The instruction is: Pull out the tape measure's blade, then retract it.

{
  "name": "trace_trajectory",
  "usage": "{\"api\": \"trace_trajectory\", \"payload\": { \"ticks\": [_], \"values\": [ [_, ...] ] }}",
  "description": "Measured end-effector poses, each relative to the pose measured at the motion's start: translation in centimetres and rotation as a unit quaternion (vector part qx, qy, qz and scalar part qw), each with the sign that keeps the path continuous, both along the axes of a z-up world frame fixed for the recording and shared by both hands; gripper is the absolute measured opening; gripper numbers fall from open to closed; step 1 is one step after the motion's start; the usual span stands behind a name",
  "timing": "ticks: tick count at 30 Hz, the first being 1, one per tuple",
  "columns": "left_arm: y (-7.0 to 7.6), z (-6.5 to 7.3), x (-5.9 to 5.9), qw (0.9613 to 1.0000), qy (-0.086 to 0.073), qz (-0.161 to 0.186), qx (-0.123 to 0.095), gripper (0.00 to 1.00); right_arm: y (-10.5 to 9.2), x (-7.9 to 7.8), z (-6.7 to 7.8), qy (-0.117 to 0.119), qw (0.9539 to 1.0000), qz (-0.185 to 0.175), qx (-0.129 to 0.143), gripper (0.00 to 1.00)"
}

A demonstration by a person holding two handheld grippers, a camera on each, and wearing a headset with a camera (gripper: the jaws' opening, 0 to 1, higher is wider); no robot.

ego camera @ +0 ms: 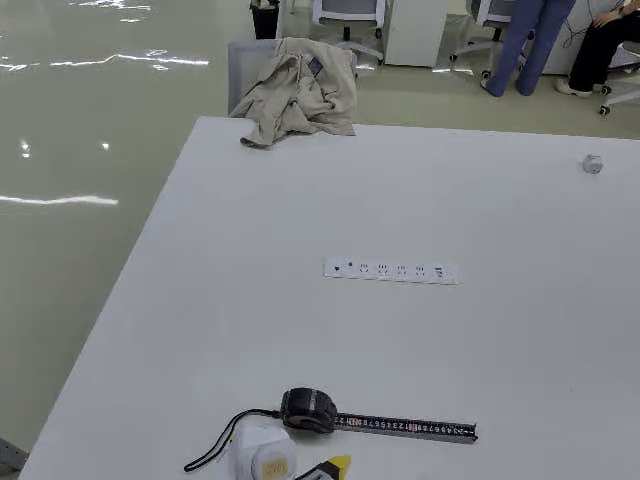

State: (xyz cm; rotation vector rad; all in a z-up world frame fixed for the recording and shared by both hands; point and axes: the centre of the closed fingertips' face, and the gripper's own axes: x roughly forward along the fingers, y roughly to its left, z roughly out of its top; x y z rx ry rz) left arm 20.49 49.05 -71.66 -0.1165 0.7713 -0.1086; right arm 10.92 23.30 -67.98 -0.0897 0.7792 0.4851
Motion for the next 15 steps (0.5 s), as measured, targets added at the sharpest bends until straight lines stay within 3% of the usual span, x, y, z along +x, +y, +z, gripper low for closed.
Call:
{"api": "trace_trajectory", "payload": {
  "ticks": [8,15],
  "values": [
    [0.1,-1.3,1.8,0.9999,0.008,0.012,0.008,0.92,0.4,1.2,-0.2,0.001,0.9996,0.027,-0.01,0.93],
    [-0.1,-2.2,2.4,0.9996,0.018,0.02,0.006,0.91,0.8,2.6,-0.5,0.004,0.9974,0.068,-0.023,0.91]
  ]
}}
